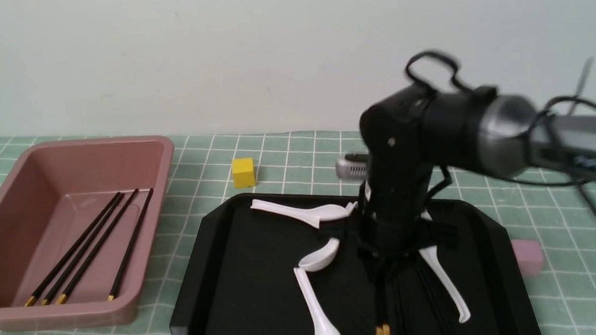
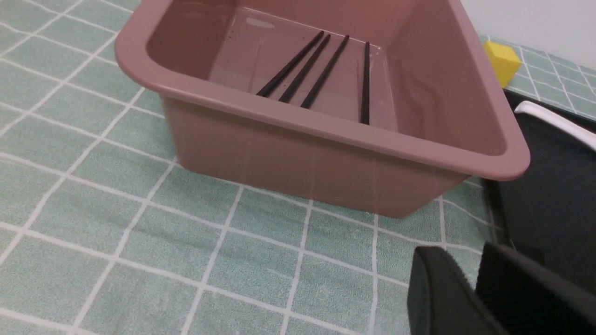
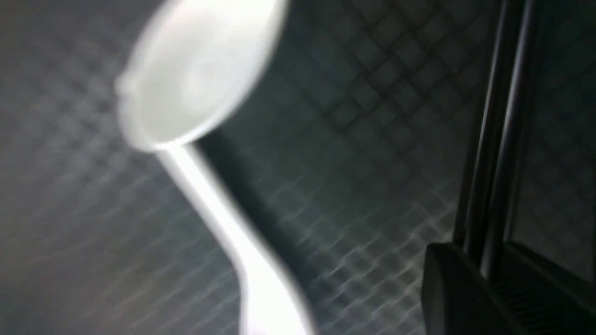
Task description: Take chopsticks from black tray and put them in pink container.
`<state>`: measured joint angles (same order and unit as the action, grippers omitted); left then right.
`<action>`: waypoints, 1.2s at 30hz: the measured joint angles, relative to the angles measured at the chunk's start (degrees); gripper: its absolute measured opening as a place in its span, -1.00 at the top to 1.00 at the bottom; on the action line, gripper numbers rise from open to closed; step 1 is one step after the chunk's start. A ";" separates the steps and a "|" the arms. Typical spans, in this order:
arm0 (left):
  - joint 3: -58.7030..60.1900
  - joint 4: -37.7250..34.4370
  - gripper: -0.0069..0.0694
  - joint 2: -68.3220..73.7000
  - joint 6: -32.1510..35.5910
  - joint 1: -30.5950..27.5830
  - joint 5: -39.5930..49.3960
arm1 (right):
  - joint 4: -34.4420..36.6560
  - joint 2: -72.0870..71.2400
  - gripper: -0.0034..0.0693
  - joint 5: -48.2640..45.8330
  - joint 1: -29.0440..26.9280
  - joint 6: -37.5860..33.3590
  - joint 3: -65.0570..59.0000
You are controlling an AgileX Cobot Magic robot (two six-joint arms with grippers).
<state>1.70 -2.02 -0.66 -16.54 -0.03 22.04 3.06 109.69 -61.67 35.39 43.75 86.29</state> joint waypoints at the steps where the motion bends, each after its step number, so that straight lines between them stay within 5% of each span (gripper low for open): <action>1: 0.00 0.00 0.42 0.00 0.00 0.00 0.00 | 1.44 -1.90 0.58 2.24 0.28 0.00 0.70; 5: 0.00 0.00 0.42 0.00 0.00 0.00 0.00 | 5.51 -3.27 0.58 11.02 2.19 -2.08 4.97; 14: 0.00 0.00 0.40 0.00 0.00 0.00 0.04 | 28.48 11.59 0.58 38.27 12.31 -29.89 30.37; 19: 0.00 0.00 0.38 0.00 0.00 0.00 0.04 | 35.47 22.43 0.58 44.56 15.40 -38.10 38.63; 24: 0.00 0.00 0.38 0.00 0.00 0.00 0.04 | 36.55 29.72 0.49 45.98 16.09 -39.91 40.49; 32: 0.00 0.00 0.36 0.00 0.00 0.00 0.04 | 35.82 31.15 -0.08 45.71 15.91 -41.47 40.71; 36: 0.00 0.00 0.35 0.00 0.00 0.00 0.04 | 31.39 28.27 -0.16 38.76 15.08 -43.75 40.77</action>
<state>1.70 -2.02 -0.66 -16.54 -0.03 22.08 34.45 137.96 -22.91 50.47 0.00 127.06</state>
